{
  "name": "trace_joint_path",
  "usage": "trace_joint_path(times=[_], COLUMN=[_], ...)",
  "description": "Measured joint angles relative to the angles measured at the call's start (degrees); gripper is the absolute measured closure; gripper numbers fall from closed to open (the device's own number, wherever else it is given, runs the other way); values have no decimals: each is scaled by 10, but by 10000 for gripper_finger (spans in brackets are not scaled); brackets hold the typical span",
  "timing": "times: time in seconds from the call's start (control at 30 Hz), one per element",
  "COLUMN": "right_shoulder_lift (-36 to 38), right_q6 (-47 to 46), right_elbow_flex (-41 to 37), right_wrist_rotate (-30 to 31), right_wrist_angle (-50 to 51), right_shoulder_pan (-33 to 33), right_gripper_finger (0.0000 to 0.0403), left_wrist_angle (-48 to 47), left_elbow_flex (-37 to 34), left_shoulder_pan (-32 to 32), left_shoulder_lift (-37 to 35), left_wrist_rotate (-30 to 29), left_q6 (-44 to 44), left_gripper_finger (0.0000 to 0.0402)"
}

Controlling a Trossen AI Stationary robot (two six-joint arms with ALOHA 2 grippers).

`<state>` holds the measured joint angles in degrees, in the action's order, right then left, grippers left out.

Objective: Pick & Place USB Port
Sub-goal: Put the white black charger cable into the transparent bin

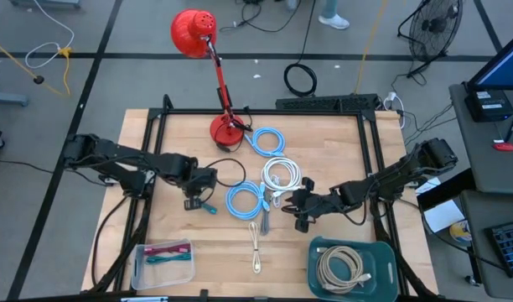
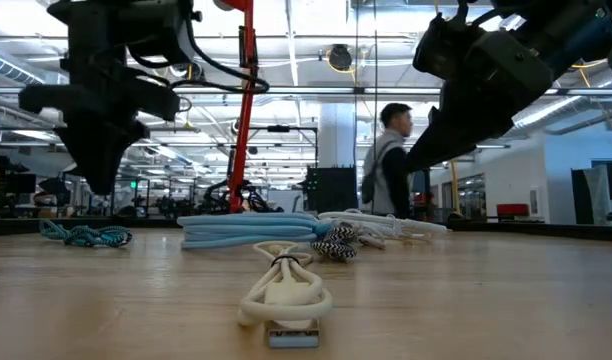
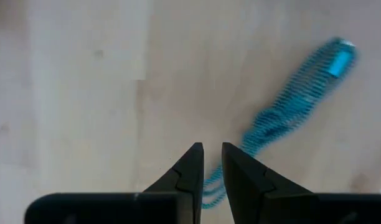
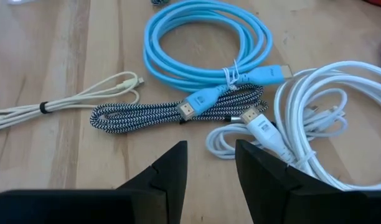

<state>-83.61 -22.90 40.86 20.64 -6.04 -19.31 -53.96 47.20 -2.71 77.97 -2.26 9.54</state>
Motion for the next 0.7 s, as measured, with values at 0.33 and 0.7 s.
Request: trace_joint_path(times=[0.33, 0.7], right_shoulder_lift=[0, 0], right_q6=[-19, -44], right_elbow_flex=[0, 0], right_wrist_rotate=[-3, 0], right_wrist_angle=[2, 2], right_shoulder_pan=[-6, -15], right_gripper_finger=[275, 275], left_wrist_angle=[48, 168], left_elbow_flex=[0, 0], left_shoulder_pan=[-57, -66], left_shoulder_lift=[0, 0], left_wrist_rotate=[12, -44], left_q6=[-88, -60], left_gripper_finger=[267, 177])
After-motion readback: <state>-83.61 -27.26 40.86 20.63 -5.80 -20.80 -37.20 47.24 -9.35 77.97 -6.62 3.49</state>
